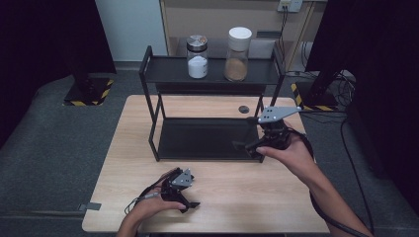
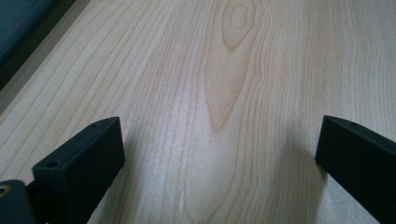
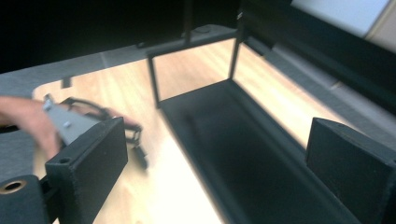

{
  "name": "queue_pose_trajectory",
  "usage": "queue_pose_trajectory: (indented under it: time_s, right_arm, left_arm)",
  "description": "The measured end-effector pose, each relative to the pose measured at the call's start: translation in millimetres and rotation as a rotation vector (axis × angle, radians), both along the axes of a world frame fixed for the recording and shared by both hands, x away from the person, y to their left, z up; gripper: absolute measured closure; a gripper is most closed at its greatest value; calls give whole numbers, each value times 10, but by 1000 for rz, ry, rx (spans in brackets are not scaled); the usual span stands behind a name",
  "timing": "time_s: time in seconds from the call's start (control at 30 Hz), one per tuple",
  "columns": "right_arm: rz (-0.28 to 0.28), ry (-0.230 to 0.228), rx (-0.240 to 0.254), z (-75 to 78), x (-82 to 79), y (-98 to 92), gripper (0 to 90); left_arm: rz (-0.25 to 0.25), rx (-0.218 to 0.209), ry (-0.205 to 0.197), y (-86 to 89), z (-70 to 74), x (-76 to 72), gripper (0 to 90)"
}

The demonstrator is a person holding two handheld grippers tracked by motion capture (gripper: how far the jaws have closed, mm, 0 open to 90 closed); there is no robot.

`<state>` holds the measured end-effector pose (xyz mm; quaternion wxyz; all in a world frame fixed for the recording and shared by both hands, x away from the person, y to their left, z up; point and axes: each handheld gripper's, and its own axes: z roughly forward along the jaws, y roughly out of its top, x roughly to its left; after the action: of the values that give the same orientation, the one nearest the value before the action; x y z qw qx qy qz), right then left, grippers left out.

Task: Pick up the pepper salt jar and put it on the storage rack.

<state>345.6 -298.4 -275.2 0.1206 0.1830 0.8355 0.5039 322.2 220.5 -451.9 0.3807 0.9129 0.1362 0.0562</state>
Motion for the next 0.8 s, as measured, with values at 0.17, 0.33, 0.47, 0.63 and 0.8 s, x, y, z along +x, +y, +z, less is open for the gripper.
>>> queue_pose_trajectory:
  time_s: [0.17, 0.33, 0.47, 0.63, 0.8]
  right_arm:
    - [2, 22, -18, -247, -61, -40, 64]
    - [-5, 31, -25, -464, -146, -94, 65]
    - [-10, 42, -14, -646, -218, -157, 65]
    - [-11, 86, -24, -858, -254, -201, 60]
    - [-23, 115, -49, -1086, -297, -237, 59]
  left_arm:
    - [1, 0, 0, 0, -1, -1, 0]
    - [3, -1, 0, -2, -1, -4, 0]
    - [4, 0, 0, -3, -1, -6, 0]
    - [5, 0, -1, -5, 0, -9, 0]
    - [7, 1, -1, -8, 0, -14, 0]
